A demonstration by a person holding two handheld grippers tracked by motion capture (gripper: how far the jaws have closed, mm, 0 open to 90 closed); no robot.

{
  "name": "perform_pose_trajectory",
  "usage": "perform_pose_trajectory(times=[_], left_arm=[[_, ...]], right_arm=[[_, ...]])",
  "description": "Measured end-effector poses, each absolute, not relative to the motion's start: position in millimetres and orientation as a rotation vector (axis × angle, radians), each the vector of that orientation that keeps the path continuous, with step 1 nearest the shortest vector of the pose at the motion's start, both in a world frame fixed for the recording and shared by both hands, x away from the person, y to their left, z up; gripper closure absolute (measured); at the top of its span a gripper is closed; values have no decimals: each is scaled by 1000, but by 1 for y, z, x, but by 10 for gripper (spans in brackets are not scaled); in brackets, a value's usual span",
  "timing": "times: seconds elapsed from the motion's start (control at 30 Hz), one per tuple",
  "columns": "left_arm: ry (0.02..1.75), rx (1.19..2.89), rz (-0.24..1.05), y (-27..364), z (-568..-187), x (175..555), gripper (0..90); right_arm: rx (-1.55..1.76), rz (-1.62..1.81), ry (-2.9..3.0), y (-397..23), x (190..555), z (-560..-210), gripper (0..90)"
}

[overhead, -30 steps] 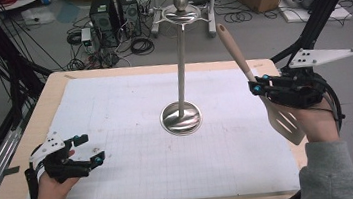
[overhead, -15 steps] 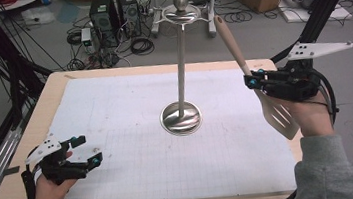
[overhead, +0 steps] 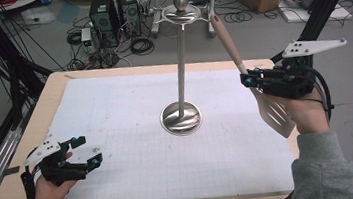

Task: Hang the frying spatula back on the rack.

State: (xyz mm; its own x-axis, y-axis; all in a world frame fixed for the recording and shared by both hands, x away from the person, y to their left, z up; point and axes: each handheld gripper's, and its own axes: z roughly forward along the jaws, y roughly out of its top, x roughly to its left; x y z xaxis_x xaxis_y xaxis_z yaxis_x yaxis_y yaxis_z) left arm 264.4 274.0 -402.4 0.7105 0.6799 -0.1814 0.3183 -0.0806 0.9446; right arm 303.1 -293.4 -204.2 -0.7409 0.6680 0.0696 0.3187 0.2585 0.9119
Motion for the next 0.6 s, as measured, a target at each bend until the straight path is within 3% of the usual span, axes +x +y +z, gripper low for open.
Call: perform_pose_trajectory(times=[0.6], left_arm=[[818, 1669, 363, 277, -403, 264, 45]], right_arm=[[913, 1501, 2215, -287, 311, -210, 782]])
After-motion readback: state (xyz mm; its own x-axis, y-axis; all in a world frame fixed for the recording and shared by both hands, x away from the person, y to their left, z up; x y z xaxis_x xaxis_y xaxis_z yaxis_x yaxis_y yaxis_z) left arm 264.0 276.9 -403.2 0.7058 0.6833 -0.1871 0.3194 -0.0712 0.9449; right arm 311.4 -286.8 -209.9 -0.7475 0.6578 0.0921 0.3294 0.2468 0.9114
